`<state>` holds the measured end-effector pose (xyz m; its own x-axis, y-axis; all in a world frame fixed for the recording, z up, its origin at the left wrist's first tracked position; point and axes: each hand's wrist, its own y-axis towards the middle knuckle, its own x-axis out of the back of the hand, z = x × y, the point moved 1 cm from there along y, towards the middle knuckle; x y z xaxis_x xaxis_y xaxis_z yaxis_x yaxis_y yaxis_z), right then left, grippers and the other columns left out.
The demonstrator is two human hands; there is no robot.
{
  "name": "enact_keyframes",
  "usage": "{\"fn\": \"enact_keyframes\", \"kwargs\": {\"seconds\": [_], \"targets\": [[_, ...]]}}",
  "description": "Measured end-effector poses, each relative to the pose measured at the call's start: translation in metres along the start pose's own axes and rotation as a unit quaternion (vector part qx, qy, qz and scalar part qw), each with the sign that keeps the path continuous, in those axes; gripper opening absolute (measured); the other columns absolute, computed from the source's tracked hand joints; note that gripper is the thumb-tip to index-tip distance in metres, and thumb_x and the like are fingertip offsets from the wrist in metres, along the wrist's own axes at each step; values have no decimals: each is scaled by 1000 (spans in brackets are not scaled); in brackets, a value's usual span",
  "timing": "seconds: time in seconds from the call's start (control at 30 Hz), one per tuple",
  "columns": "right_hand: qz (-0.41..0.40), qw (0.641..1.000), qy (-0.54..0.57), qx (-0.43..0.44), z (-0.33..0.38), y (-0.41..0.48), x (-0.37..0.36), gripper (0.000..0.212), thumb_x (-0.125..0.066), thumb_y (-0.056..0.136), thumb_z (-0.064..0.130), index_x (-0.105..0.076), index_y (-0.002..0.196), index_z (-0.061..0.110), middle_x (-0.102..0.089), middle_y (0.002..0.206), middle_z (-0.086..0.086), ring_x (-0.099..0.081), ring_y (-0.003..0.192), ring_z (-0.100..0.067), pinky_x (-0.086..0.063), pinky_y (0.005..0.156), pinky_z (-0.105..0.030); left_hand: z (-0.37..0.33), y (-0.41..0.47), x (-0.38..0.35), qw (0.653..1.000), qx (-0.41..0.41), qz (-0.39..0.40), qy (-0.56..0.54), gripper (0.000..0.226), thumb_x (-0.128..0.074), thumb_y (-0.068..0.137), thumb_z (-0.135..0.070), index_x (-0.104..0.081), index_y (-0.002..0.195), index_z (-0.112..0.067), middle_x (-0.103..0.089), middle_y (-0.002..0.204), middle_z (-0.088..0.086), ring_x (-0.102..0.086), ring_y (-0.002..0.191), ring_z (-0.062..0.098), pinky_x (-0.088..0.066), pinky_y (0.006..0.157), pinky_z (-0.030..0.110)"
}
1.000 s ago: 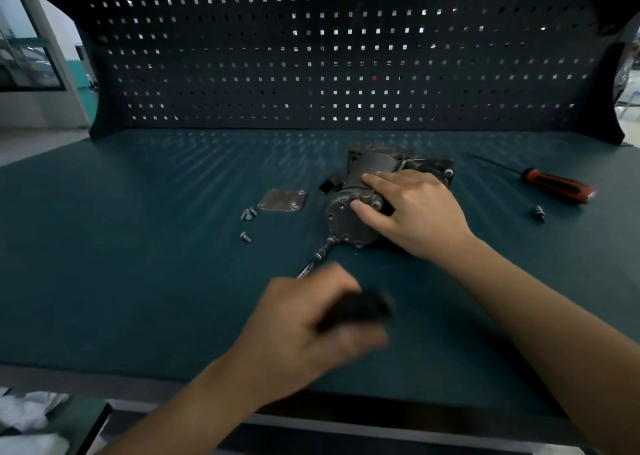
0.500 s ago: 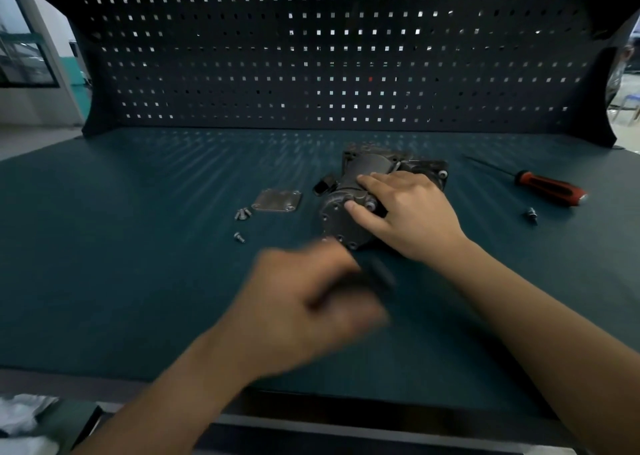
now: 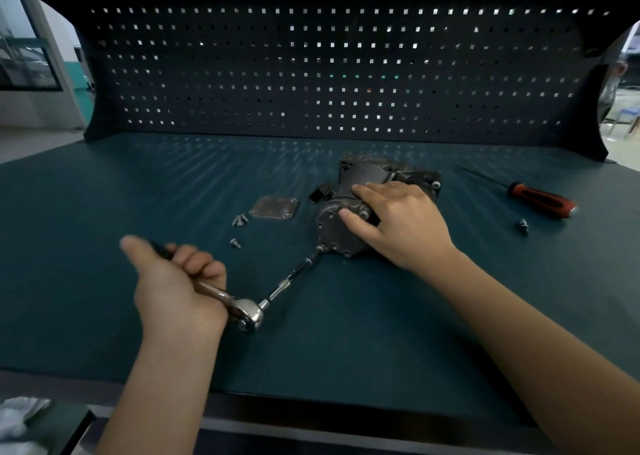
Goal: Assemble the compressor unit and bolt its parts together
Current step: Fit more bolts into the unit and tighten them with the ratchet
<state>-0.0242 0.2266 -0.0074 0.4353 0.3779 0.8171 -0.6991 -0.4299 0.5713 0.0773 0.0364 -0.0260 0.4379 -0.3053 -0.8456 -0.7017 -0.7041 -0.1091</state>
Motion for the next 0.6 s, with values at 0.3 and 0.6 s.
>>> {"fn": "enact_keyframes", "kwargs": {"seconds": [0.3,0.6], "targets": [[13,1000,-3,-4,0,0,1,52,-53,89,44,-58,124,6,-60,124,-16,-54,117,-30,-39,99,-40,26,-49,1,374,-516,629,446,45,-44,92,-47,-52,60,-16,-42,49,-1,-35,45,10,-28,44,22],[18,1000,-4,-10,1,0,3,52,-53,89,44,-58,124,7,-60,124,-15,-55,115,-29,-39,98,-40,-17,7,5,983,-72,106,133,32,-38,96,-42,-56,78,-22,-56,56,-13,-53,48,2,-48,53,17]]}}
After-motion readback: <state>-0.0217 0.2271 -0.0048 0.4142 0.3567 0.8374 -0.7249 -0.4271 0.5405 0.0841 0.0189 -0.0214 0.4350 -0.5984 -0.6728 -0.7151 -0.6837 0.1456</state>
